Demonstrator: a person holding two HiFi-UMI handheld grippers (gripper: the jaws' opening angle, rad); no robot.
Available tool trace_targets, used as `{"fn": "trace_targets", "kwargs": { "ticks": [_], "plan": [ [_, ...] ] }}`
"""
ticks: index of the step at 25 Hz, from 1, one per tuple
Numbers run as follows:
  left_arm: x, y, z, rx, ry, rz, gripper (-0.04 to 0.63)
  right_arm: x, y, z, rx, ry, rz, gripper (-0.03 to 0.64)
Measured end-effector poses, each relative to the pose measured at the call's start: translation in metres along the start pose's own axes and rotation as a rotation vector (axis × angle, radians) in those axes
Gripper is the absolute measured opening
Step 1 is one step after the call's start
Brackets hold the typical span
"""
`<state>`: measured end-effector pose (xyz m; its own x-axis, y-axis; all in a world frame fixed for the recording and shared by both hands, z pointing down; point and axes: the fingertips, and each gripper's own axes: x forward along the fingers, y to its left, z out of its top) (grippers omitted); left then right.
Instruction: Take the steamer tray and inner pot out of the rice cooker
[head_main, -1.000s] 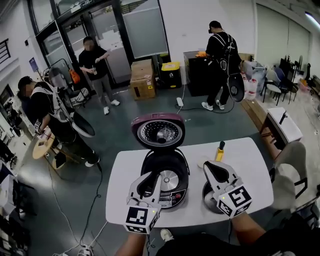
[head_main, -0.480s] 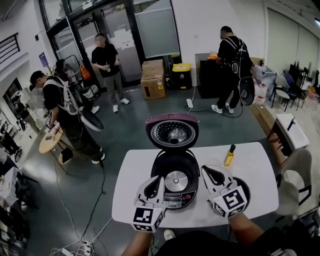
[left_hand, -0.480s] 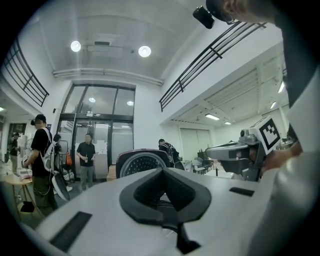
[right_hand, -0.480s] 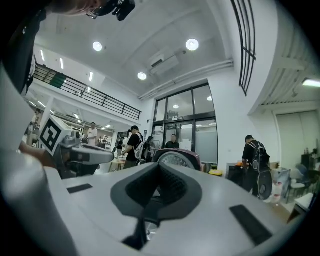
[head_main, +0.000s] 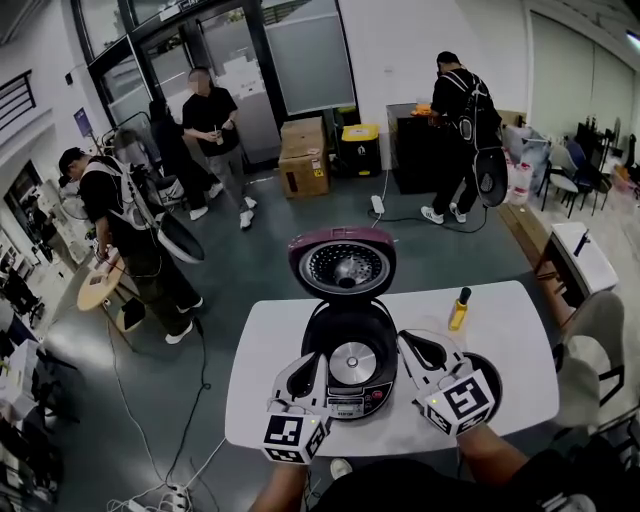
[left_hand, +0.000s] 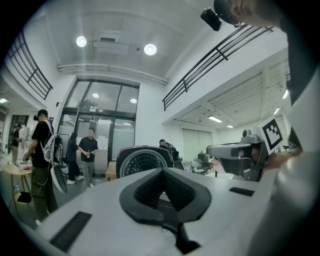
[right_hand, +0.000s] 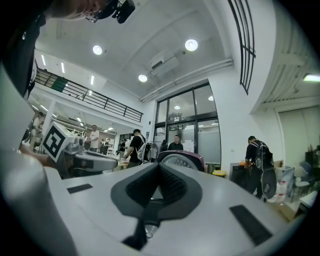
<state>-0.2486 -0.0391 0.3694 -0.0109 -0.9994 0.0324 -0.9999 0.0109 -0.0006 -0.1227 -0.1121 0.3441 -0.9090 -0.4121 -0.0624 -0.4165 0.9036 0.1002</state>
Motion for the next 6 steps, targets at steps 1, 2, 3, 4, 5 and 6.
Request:
{"fn": "trace_targets", "kwargs": {
  "ticks": [1, 2, 3, 4, 5, 6],
  "plan": [
    [0.0000, 0.0000, 0.0010, -0.012, -0.006, 0.002, -0.005, 0.0000, 0.0001, 0.0007, -0.002, -0.001, 0.001, -0.002],
    [0.0001, -0.0004, 0.0020, -0.021, -0.012, 0.005, -0.005, 0.0001, -0.0002, 0.0010, -0.005, -0.001, 0.000, -0.002],
    [0.0005, -0.0014, 0.0028, -0.025, -0.017, 0.005, -0.005, 0.0000, -0.0009, 0.0012, -0.007, -0.001, -0.001, -0.002],
    [0.0012, -0.0028, 0.0034, -0.027, -0.021, 0.004, -0.005, -0.0002, -0.0019, 0.0015, -0.010, -0.001, -0.004, -0.002],
    [0.0019, -0.0045, 0.0039, -0.029, -0.024, 0.003, -0.005, -0.0007, -0.0030, 0.0019, -0.012, 0.000, -0.007, -0.002],
    [0.0027, -0.0062, 0.0044, -0.030, -0.027, 0.002, -0.005, -0.0013, -0.0041, 0.0022, -0.014, 0.000, -0.010, -0.002]
  ]
}}
